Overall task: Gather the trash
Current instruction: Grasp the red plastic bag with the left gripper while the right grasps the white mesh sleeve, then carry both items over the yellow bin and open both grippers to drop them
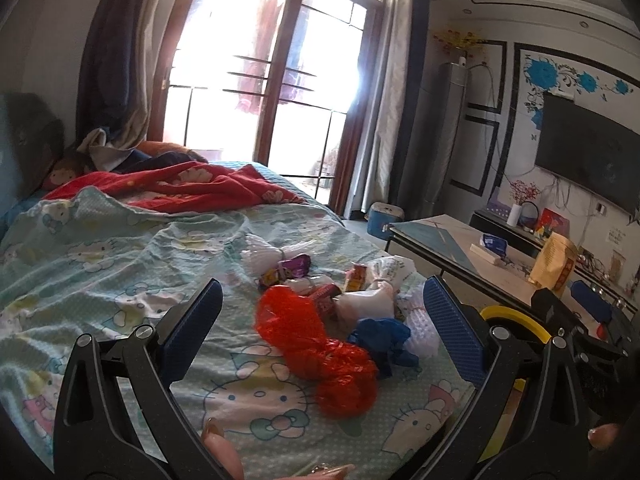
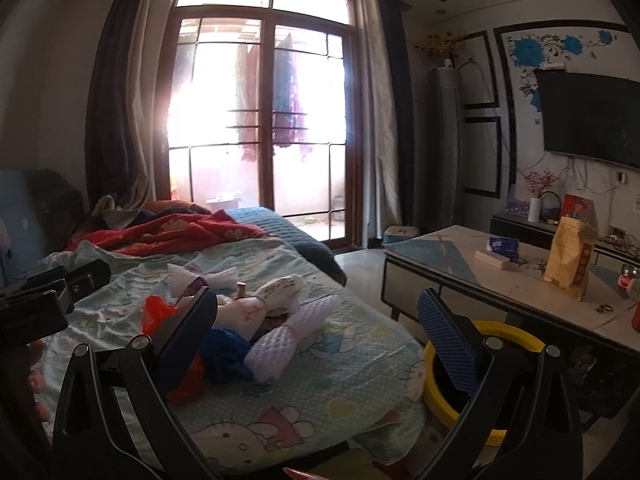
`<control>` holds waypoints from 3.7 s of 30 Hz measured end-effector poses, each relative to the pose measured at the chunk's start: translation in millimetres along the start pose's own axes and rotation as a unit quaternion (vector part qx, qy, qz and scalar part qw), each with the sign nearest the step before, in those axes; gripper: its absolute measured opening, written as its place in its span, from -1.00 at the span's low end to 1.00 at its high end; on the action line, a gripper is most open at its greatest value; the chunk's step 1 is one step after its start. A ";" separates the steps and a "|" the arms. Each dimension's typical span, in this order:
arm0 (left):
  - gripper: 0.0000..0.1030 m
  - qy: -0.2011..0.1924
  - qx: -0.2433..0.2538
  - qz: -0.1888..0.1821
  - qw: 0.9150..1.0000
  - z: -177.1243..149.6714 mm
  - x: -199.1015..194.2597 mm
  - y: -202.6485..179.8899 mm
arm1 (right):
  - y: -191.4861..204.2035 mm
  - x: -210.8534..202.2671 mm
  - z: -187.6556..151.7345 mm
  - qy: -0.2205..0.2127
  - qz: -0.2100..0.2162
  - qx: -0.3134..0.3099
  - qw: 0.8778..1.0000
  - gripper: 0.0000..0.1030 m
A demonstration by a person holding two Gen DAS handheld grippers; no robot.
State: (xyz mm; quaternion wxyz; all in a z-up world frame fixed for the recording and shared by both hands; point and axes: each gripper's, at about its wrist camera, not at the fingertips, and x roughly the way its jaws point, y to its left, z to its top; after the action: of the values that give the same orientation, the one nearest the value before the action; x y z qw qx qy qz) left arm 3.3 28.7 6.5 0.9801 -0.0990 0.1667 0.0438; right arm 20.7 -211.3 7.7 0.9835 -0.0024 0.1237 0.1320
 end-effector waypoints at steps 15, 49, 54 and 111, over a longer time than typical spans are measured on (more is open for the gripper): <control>0.79 0.048 -0.062 0.044 0.996 -0.1 36.1 54.2 | 29.6 48.2 9.6 0.053 0.047 -0.007 0.997 0.88; -0.38 0.257 -0.181 -0.070 0.947 -62.3 101.2 35.3 | -13.6 157.9 -36.5 0.278 0.106 0.119 0.947 -0.69; -0.58 0.248 -0.171 -0.083 0.950 -58.7 94.3 32.5 | -23.0 146.6 -31.3 0.261 0.098 0.121 0.953 -0.71; -0.90 0.173 0.009 -0.216 0.961 -3.9 113.0 -166.4 | -216.3 68.7 21.6 0.135 -0.028 0.186 0.973 -0.74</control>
State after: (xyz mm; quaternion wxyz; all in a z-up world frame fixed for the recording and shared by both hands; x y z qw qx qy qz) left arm 128.1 -128.7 -5.1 0.9234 -0.1301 0.3084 -0.1881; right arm 146.4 -401.4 5.8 0.9442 0.1589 0.2777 0.0777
